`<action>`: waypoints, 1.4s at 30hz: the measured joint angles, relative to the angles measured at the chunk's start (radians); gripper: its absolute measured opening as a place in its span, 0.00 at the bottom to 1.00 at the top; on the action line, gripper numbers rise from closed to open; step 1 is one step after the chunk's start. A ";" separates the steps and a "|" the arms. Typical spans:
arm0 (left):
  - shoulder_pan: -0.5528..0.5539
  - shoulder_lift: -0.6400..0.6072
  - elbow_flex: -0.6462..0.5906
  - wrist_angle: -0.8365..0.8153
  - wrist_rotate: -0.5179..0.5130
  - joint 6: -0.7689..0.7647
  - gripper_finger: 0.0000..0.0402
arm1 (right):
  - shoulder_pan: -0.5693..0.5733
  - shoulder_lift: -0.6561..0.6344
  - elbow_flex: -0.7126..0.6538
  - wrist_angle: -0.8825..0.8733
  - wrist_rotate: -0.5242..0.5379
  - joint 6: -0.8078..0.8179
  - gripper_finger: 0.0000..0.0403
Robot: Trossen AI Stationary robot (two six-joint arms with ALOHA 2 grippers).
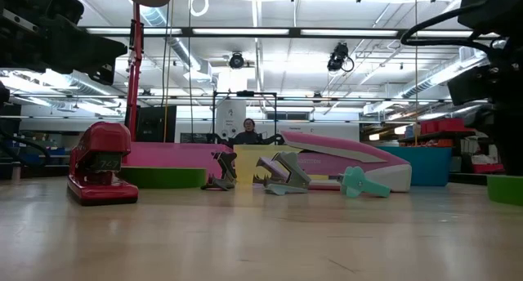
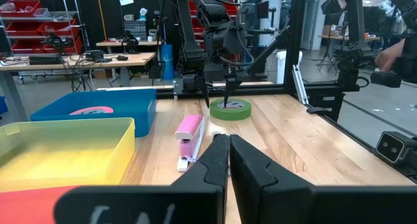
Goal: Pick and place Stapler, Stapler remover, tape
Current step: Put the right green tape into the blue bin
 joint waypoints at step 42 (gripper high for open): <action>0.000 0.000 0.000 0.000 0.000 0.000 0.05 | -0.047 0.002 0.051 0.019 0.030 -0.042 0.21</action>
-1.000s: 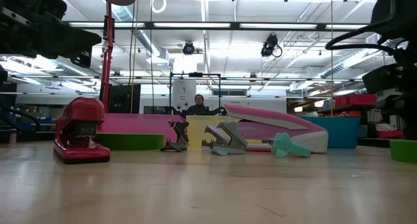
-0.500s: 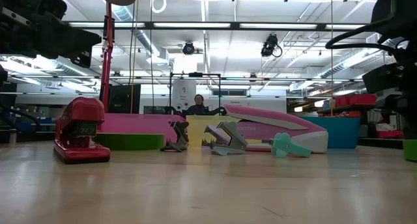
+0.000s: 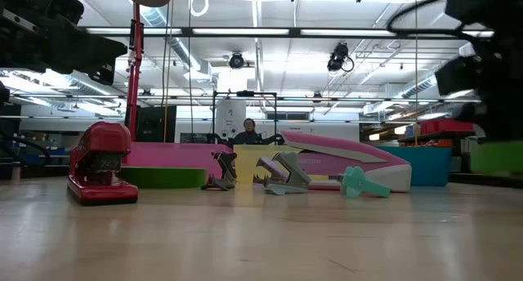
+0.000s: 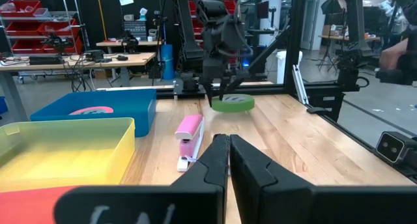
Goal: Pick and place Stapler, Stapler remover, tape
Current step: Put the right green tape into the blue bin
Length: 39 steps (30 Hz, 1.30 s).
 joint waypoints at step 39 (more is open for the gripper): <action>0.000 0.000 0.000 0.000 0.000 0.000 0.05 | -0.685 -0.002 0.393 -0.232 0.222 -0.696 0.20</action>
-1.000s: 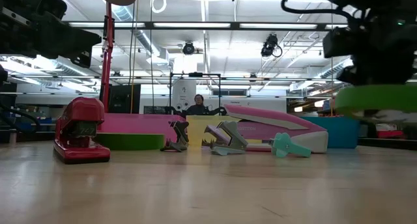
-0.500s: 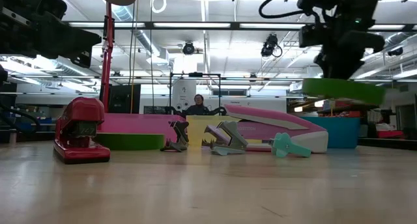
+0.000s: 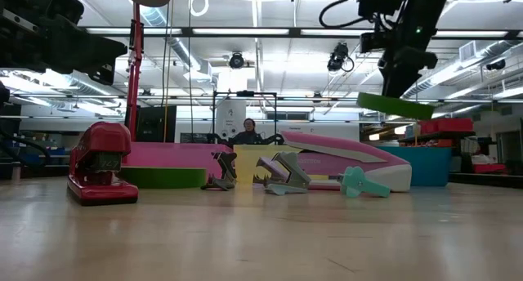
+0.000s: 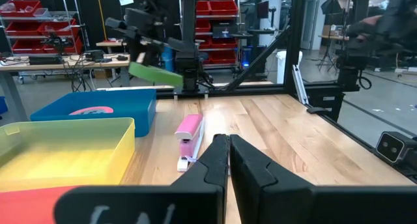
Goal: Pick and place Stapler, Stapler remover, tape
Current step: Put the right green tape into the blue bin
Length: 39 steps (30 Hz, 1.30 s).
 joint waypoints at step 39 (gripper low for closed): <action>0.000 0.000 0.000 0.000 0.000 0.000 0.05 | -0.401 0.292 0.001 0.257 0.024 -0.225 0.20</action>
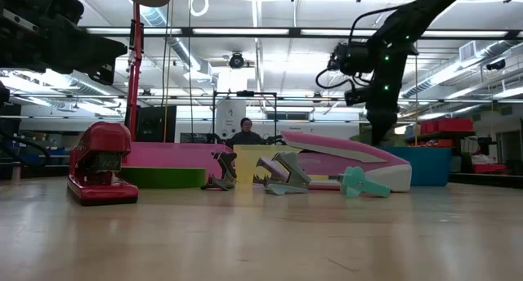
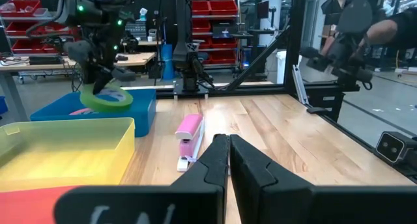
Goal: Pick and place Stapler, Stapler remover, tape
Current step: Put the right green tape into the blue bin
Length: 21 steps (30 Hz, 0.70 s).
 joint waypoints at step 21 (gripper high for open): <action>0.000 0.000 0.000 0.000 0.000 0.000 0.05 | 0.000 0.036 0.000 -0.051 -0.160 0.026 0.20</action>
